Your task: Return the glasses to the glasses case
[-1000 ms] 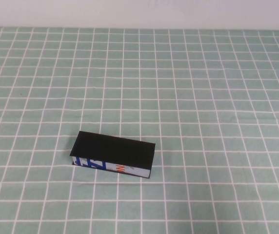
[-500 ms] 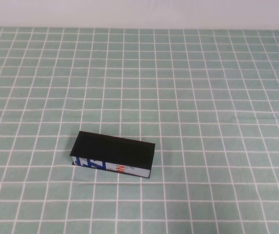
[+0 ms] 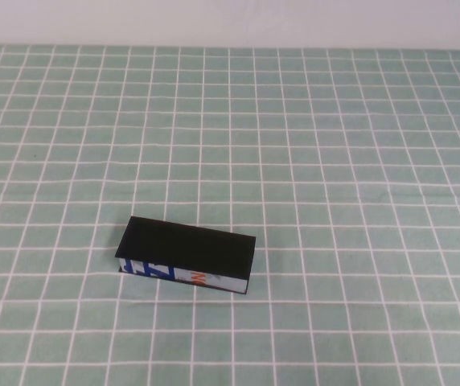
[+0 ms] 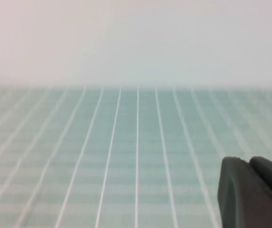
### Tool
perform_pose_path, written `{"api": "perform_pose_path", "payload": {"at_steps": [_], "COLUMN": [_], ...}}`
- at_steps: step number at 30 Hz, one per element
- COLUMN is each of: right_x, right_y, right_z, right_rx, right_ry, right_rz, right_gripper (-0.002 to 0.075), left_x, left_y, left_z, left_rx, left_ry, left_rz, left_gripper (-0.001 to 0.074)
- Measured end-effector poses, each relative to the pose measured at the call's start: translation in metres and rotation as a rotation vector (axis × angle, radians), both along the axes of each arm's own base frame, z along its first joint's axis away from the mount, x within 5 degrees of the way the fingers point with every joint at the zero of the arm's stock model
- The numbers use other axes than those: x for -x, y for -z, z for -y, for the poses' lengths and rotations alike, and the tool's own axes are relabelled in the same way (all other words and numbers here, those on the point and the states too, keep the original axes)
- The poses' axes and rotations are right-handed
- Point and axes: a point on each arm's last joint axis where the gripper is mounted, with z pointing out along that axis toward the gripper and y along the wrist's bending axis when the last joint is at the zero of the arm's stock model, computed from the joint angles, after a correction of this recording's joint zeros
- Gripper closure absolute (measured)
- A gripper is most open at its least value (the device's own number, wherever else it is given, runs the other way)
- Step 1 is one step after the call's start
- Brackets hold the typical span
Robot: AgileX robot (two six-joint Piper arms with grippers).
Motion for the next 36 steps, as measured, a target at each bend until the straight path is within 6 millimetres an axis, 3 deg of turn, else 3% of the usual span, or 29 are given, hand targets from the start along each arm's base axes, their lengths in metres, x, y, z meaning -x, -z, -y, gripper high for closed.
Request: {"api": "perform_pose_path", "payload": {"at_steps": [5, 10, 36], "right_x": [0.000, 0.001, 0.001], "right_y": [0.000, 0.000, -0.001], "right_z": [0.000, -0.001, -0.002], "right_rx": [-0.003, -0.025, -0.038], "right_ry": [-0.001, -0.005, -0.008], "right_rz": [-0.002, -0.013, -0.019], "right_gripper": [0.0739, 0.0739, 0.0739], "left_x": [-0.004, -0.003, -0.002], "left_y": [0.034, 0.046, 0.047], "left_z": [0.000, 0.000, 0.001], "left_rx": [-0.071, -0.100, -0.098], "left_ry": [0.008, 0.012, 0.032], "left_rz": [-0.110, -0.210, -0.221], "left_gripper": [0.0737, 0.0737, 0.0737]}}
